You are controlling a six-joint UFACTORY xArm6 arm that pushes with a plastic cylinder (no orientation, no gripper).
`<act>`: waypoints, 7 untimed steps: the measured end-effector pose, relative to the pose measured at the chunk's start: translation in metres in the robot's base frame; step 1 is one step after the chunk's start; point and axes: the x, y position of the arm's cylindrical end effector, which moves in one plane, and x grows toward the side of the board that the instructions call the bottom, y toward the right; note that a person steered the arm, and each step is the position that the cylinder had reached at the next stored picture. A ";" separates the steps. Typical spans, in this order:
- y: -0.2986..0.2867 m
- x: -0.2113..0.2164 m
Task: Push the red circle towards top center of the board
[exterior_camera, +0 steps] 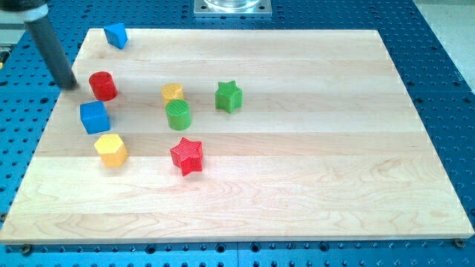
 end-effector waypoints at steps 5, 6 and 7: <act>0.064 0.048; 0.005 0.060; -0.015 0.040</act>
